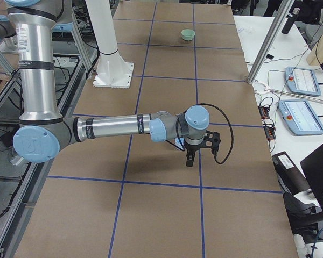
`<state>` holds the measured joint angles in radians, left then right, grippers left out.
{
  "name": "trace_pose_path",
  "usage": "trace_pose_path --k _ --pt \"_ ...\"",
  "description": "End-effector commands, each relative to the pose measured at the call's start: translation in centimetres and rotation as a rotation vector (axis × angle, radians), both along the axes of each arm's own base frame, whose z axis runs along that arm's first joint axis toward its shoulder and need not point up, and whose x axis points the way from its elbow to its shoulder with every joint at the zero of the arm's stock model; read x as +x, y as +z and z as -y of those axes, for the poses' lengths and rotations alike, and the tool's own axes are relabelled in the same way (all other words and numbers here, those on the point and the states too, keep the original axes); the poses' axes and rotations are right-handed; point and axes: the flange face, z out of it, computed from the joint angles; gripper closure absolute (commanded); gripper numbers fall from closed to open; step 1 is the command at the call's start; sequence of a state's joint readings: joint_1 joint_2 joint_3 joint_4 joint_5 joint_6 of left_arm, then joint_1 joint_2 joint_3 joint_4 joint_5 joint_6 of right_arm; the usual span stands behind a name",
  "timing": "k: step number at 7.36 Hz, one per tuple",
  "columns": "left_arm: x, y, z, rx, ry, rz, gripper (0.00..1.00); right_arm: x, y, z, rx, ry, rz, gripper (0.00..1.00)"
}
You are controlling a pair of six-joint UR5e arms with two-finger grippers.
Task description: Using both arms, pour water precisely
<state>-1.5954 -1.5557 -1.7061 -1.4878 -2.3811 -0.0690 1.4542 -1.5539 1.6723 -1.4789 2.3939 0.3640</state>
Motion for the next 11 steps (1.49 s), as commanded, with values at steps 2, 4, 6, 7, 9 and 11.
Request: trace_pose_path --k 2,4,6,7,9,11 --pt "0.1 0.3 -0.1 0.003 0.002 -0.001 0.00 0.1 0.1 0.0 0.002 0.000 -0.015 0.01" --pt "0.1 0.1 -0.1 0.006 0.002 -0.003 0.00 0.0 0.3 0.0 -0.002 -0.004 -0.019 0.01" --pt "0.2 0.0 0.0 0.009 0.003 -0.001 0.00 -0.7 1.2 -0.1 0.037 -0.073 -0.034 0.01" --pt "0.7 0.0 0.1 0.013 0.016 -0.001 0.00 -1.3 1.2 -0.1 0.036 -0.090 -0.038 0.01" --pt "3.4 -0.4 0.6 0.047 0.068 -0.002 0.00 -1.3 2.2 0.1 0.062 -0.184 -0.093 0.01" --pt "5.6 -1.3 1.3 0.031 0.028 -0.012 0.00 -1.1 1.4 0.9 0.065 -0.207 -0.101 0.01"
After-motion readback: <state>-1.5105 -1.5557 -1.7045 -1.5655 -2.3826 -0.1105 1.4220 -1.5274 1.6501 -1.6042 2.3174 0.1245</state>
